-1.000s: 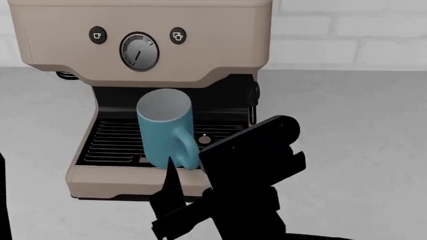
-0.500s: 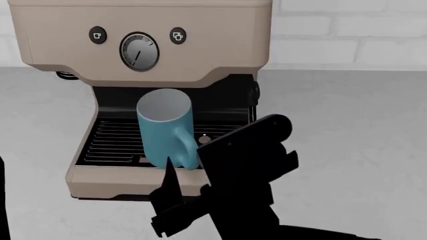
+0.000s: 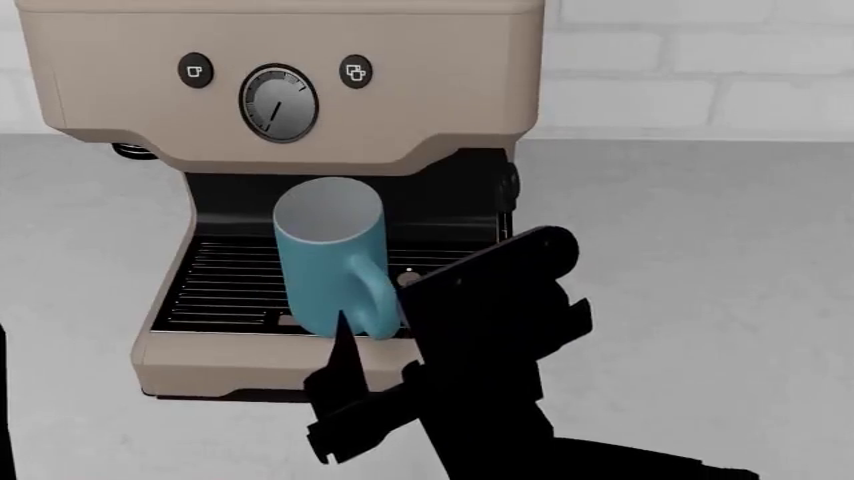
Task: Pick the mug from under the coffee machine dispenser and place it on the counter.
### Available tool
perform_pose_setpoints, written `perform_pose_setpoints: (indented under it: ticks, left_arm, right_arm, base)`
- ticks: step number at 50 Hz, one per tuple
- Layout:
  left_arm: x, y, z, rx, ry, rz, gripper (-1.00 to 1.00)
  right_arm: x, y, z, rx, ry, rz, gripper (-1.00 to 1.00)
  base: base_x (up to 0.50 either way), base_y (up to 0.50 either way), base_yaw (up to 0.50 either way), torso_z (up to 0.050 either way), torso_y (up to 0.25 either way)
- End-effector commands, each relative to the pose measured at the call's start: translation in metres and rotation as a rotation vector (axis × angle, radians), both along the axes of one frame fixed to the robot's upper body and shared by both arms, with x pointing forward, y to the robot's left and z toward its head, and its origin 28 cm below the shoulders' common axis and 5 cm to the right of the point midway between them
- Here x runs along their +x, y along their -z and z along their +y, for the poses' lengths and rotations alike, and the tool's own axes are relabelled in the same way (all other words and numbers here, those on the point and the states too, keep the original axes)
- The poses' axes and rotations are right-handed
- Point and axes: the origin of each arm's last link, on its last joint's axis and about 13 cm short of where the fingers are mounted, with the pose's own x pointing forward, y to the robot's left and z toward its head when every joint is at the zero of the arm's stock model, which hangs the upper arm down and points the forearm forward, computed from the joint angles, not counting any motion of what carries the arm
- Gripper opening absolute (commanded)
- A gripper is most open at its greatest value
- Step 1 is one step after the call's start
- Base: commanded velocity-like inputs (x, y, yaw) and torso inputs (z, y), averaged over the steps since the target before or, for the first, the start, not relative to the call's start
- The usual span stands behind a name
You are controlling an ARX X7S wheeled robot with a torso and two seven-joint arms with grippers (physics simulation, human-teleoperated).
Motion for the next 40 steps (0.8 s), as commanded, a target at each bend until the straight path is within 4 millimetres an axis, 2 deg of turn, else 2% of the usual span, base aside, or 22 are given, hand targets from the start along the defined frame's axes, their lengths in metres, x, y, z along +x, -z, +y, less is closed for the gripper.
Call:
perform_pose_setpoints:
  ticks: [1, 22, 23, 35, 40]
  left_arm:
    - [0.000, 0.002, 0.000, 0.001, -0.002, 0.005, 1.00]
    - [0.000, 0.002, 0.000, -0.001, -0.002, 0.007, 1.00]
    - [0.000, 0.002, 0.000, -0.001, -0.001, 0.008, 1.00]
    - [-0.002, 0.004, 0.001, -0.002, -0.005, 0.013, 1.00]
    - [-0.002, 0.003, 0.002, -0.002, -0.007, 0.012, 1.00]
  right_arm:
    - [0.004, 0.004, 0.001, -0.003, 0.003, 0.003, 1.00]
    - [0.010, 0.002, 0.002, -0.017, -0.014, -0.001, 1.00]
    - [0.011, 0.002, 0.002, -0.015, -0.015, -0.003, -1.00]
    - [0.004, -0.003, 0.004, 0.021, -0.057, 0.000, -1.00]
    - [-0.005, -0.009, 0.004, 0.050, -0.079, -0.005, -1.00]
  base:
    - [0.00, 0.00, 0.00, 0.000, 0.000]
    - [0.00, 0.00, 0.00, 0.000, 0.000]
    - [0.00, 0.00, 0.00, 0.000, 0.000]
    - [0.00, 0.00, 0.00, 0.000, 0.001]
    - [0.00, 0.00, 0.00, 0.000, 0.000]
